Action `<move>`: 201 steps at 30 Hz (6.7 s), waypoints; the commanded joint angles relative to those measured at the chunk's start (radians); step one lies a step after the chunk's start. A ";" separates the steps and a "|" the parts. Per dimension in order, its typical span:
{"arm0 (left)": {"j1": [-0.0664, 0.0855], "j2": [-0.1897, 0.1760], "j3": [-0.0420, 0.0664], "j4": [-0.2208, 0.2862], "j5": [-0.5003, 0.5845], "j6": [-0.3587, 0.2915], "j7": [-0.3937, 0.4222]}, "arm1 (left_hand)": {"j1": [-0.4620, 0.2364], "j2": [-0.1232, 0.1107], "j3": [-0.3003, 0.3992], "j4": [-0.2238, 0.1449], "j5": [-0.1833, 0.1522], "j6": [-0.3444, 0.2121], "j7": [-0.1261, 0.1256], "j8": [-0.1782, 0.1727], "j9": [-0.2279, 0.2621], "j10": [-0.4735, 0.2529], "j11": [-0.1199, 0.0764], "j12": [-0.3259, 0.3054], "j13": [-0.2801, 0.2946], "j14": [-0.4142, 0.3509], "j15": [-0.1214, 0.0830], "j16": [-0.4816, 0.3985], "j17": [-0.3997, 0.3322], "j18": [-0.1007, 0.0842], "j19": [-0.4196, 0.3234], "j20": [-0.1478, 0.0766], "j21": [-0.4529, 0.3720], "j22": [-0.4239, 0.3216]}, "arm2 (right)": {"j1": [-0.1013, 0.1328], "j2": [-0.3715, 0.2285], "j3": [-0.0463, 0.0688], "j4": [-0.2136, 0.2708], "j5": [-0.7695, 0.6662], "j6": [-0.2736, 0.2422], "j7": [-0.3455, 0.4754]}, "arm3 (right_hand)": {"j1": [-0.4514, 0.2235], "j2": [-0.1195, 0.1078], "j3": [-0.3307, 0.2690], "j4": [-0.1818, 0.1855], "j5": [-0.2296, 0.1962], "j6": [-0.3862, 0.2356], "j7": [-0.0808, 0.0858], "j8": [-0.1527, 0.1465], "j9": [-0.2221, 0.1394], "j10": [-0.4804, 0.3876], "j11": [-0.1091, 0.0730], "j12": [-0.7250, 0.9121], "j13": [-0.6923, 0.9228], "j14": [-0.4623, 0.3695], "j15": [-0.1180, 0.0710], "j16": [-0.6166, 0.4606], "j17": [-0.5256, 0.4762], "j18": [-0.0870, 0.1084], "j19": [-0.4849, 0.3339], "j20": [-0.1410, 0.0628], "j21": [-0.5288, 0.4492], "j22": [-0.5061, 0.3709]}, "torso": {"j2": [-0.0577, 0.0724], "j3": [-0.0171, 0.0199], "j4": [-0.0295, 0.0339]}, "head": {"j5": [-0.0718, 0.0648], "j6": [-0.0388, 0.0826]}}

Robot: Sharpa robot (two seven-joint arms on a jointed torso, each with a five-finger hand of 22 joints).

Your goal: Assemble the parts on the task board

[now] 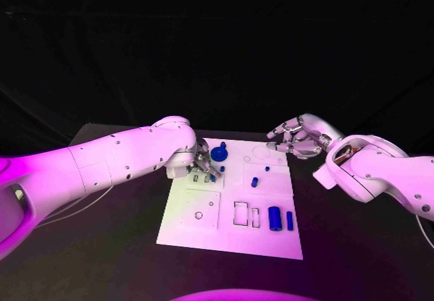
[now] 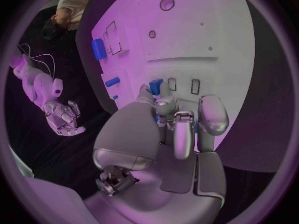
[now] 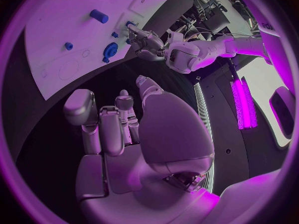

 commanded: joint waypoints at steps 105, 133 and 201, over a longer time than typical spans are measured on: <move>-0.033 -0.098 0.006 0.094 -0.043 -0.021 0.022 | -0.134 -0.224 0.544 -0.037 -0.001 -0.013 -0.003 0.033 0.099 0.012 -0.001 -0.039 -0.016 0.095 -0.008 0.002 0.226 -0.010 -0.009 -0.001 0.017 0.023 | -0.012 -0.002 -0.001 -0.007 -0.010 0.027 -0.007 | -0.011 0.003 0.000 0.010 0.023 -0.005 -0.003 0.006 0.002 -0.002 -0.002 -0.004 -0.003 0.038 -0.007 -0.006 0.000 0.002 0.001 -0.001 -0.008 -0.002 | 0.001 0.0019 -0.0007 | 0.012 -0.019; -0.033 -0.075 0.006 0.074 -0.057 -0.045 -0.002 | -0.206 -0.214 0.504 0.006 -0.001 0.009 -0.013 0.048 0.117 0.026 -0.009 -0.020 0.001 0.095 -0.015 0.002 0.227 -0.011 -0.001 -0.005 0.023 0.035 | -0.012 -0.003 -0.001 -0.007 -0.010 0.031 -0.008 | -0.013 0.003 -0.001 0.012 0.024 -0.005 -0.003 0.007 0.002 -0.005 -0.002 -0.007 -0.007 0.037 -0.007 -0.009 -0.004 0.003 -0.001 -0.001 -0.014 -0.005 | 0.001 0.0012 -0.0013 | 0.008 -0.019; 0.059 0.047 0.010 -0.169 0.150 0.376 -0.064 | -0.151 -0.207 0.732 -0.143 -0.001 -0.037 0.001 0.025 0.142 -0.011 0.002 -0.103 -0.072 0.092 -0.006 -0.005 0.218 -0.008 -0.016 0.004 0.009 0.019 | -0.012 0.000 -0.001 -0.010 -0.011 0.045 -0.017 | -0.016 0.003 -0.002 0.014 0.026 -0.006 -0.003 0.008 0.003 -0.004 -0.002 -0.006 -0.006 0.037 -0.007 -0.008 -0.002 0.003 0.001 -0.001 -0.012 -0.003 | 0.001 0.0019 -0.0017 | 0.012 -0.023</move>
